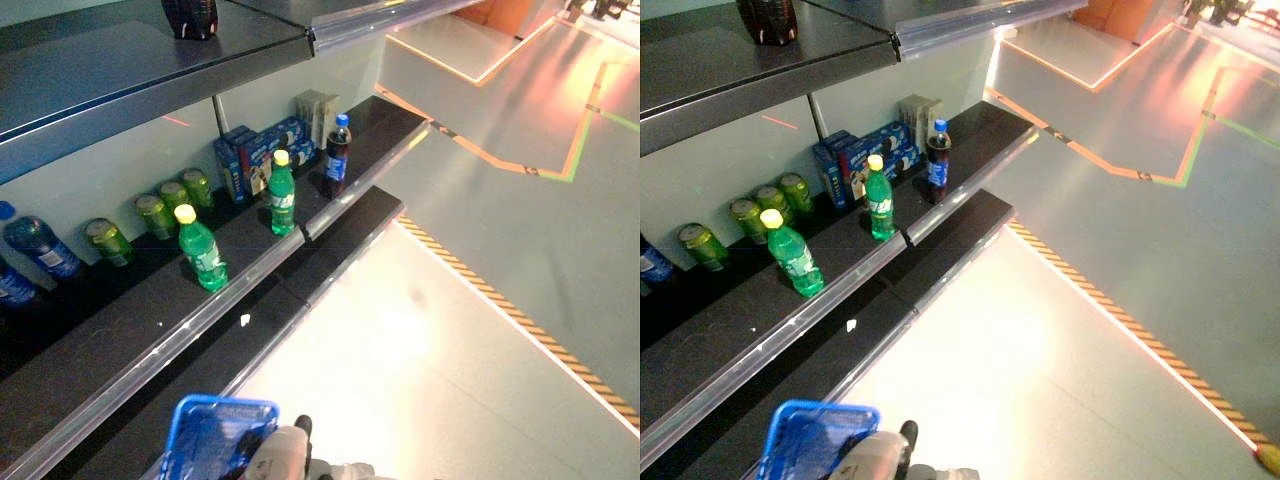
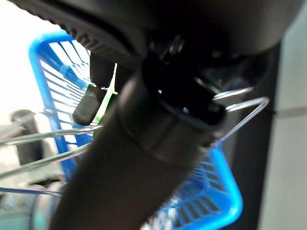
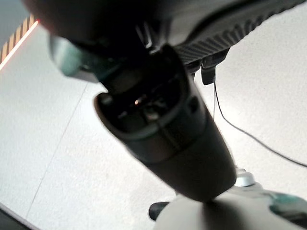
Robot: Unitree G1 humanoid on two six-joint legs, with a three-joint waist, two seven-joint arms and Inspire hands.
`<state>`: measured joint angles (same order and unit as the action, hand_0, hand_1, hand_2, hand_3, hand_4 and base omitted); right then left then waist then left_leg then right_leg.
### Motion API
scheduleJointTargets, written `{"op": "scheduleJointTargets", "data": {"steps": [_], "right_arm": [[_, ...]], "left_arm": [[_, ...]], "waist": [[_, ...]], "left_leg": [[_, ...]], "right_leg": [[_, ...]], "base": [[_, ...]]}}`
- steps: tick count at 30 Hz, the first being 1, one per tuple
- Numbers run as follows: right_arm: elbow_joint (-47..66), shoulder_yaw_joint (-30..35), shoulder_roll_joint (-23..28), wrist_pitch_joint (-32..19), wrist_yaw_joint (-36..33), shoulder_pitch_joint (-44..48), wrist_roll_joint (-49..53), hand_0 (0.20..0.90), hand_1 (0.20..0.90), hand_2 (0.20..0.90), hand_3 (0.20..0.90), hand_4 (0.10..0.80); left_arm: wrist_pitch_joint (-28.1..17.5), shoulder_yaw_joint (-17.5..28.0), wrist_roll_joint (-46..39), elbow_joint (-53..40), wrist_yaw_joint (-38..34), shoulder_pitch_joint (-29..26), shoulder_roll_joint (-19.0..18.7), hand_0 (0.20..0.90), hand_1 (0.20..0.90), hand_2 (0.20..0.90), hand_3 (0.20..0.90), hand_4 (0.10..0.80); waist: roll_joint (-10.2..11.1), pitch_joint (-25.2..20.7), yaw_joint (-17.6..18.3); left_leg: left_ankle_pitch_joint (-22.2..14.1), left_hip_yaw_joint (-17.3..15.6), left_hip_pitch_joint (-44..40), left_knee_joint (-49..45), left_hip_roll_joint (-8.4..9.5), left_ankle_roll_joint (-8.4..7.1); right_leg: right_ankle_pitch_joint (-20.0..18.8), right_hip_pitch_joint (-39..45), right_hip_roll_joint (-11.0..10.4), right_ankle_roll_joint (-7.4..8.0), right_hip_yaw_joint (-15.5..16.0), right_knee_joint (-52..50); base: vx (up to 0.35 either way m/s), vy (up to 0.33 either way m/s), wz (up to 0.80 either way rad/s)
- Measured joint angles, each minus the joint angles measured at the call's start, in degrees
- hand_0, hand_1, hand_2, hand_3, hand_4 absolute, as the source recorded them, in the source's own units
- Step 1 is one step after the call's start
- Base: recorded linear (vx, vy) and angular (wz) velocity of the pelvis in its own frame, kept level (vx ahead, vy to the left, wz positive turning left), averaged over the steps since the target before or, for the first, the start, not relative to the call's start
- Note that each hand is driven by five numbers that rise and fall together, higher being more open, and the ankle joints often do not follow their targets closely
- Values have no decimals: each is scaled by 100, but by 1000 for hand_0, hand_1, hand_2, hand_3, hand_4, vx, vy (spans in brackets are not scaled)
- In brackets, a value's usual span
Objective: Pick up the drink and place into the basket.
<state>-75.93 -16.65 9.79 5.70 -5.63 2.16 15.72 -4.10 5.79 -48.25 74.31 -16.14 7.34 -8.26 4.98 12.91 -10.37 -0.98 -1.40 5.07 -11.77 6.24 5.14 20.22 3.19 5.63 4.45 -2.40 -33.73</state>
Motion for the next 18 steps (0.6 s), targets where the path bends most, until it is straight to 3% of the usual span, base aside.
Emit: {"op": "scheduleJointTargets", "data": {"steps": [1,2,3,4,6,8,9,11,12,13,14,15,16,18], "right_arm": [[26,16,27,-69,-3,-1,-4,900,900,900,900,800],[92,23,42,-117,-19,-53,-3,900,900,900,900,800],[127,34,39,-160,-79,-68,4,900,900,900,900,800],[139,92,53,-194,-145,-46,7,900,900,900,900,800],[151,267,124,-280,-292,-17,21,900,900,900,900,800],[129,302,221,-378,-309,-13,59,900,900,900,900,800],[114,301,214,-443,-324,-9,78,900,900,900,900,800],[21,343,197,-497,-341,-93,149,900,900,900,900,800],[-34,385,179,-486,-341,-90,216,900,900,900,900,800],[-76,427,137,-483,-341,-85,257,900,900,900,900,800],[-82,440,86,-477,-339,-87,259,900,900,900,900,800],[-73,436,48,-470,-334,-88,257,900,900,900,900,800],[-56,429,43,-477,-331,-88,256,900,900,900,900,800],[80,358,190,-315,-324,-29,228,900,900,900,900,800]], "left_arm": [[3,-25,13,-9,-2,165,-36,300,300,300,200,100],[37,-68,19,-4,-26,193,-92,300,300,300,200,100],[43,-83,79,-2,-30,218,-148,300,300,300,200,100],[79,-142,132,2,-26,172,-158,300,300,300,200,100],[92,-323,163,4,-26,148,-170,300,300,300,200,100],[102,-398,159,27,-38,144,-282,300,300,300,200,100],[103,-456,163,86,-17,102,-395,300,300,300,200,100],[84,-447,182,195,23,-6,-491,300,300,300,200,100],[74,-452,220,195,55,-24,-534,300,300,300,200,100],[30,-482,236,190,102,-53,-549,300,300,300,200,100],[-21,-492,232,174,137,-56,-597,300,300,300,200,100],[-73,-491,227,167,165,-72,-653,300,300,300,200,100],[-135,-486,218,172,156,-99,-574,300,300,300,200,100],[-375,-276,217,213,-42,-25,-334,300,300,300,200,100]], "waist": [[-14,-67,-25],[-29,-97,-24],[-29,-166,-7],[-71,-165,76],[-201,-237,204],[-251,-252,399],[-234,-256,480],[-159,-230,640],[-141,-224,669],[-110,-205,692],[-67,-199,712],[-65,-180,720],[-147,-175,740],[-386,-301,625]], "left_leg": [[-195,-120,-150,-104,18,20],[-237,-98,-274,-76,8,40],[-243,-66,-387,81,-54,43],[-178,-74,-509,231,-124,82],[-174,-4,-570,420,-335,78],[-159,296,-591,506,-498,46],[-174,463,-585,536,-566,-50],[-220,712,-615,579,-564,-262],[-251,749,-641,582,-564,-313],[-302,870,-729,613,-593,-438],[-340,991,-843,681,-661,-602],[-365,1085,-994,787,-805,-809],[-370,1189,-1225,960,-1028,-905],[-412,1206,-1245,789,-1519,-919]], "right_leg": [[-327,-475,-29,596,-57,-1663],[-582,-563,-29,699,-59,-1965],[-639,-652,-141,574,57,-1978],[-542,-741,-453,320,403,-1850],[-494,-1040,-920,253,506,-1355],[-592,-1108,-1149,293,503,22],[-818,-1127,-1338,275,470,1017],[-1579,-1103,-1833,420,450,2324],[-1768,-1115,-1923,512,370,2511],[-1979,-1068,-2004,494,222,2730],[-2037,-987,-2001,450,192,2686],[-2345,-912,-1879,465,212,2621],[-2342,-839,-1668,349,272,2580],[-2234,-810,-1196,24,534,2507]], "base": [[342,-198,-11],[341,-220,17],[261,-210,42],[223,-252,49],[236,-329,42],[316,-462,37],[368,-586,50],[265,-474,64],[151,-372,63],[116,-408,54],[128,-488,59],[136,-519,53],[141,-545,29],[143,-669,-13]]}}
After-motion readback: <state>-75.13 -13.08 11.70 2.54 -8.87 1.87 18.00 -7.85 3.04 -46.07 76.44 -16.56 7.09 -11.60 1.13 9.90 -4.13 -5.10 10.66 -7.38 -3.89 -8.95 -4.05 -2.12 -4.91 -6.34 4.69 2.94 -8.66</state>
